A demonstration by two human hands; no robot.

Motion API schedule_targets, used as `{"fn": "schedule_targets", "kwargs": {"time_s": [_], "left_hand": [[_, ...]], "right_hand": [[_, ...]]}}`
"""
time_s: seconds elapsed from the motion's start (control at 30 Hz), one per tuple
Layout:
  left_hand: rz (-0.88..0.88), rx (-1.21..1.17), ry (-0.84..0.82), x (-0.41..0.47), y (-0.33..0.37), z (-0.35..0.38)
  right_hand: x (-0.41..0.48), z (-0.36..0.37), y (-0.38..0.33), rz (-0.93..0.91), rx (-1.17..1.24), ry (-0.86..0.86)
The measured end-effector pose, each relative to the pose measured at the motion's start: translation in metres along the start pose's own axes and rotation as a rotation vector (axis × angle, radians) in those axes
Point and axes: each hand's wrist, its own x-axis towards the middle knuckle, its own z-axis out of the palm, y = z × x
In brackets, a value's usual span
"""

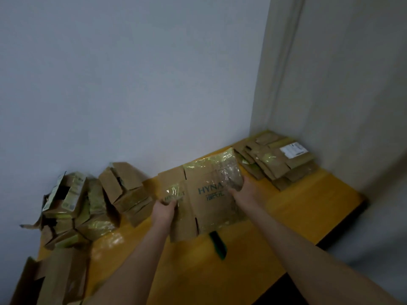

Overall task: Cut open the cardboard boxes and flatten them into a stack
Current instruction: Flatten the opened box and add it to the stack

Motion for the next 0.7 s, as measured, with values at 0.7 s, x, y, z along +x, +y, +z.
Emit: {"fn": "schedule_targets", "kwargs": {"time_s": [0.7], "left_hand": [[0.061,-0.065,-0.127,0.093,0.232,0.374]], "right_hand": [[0.410,-0.150,0.068,-0.151,-0.456,0.017]]}}
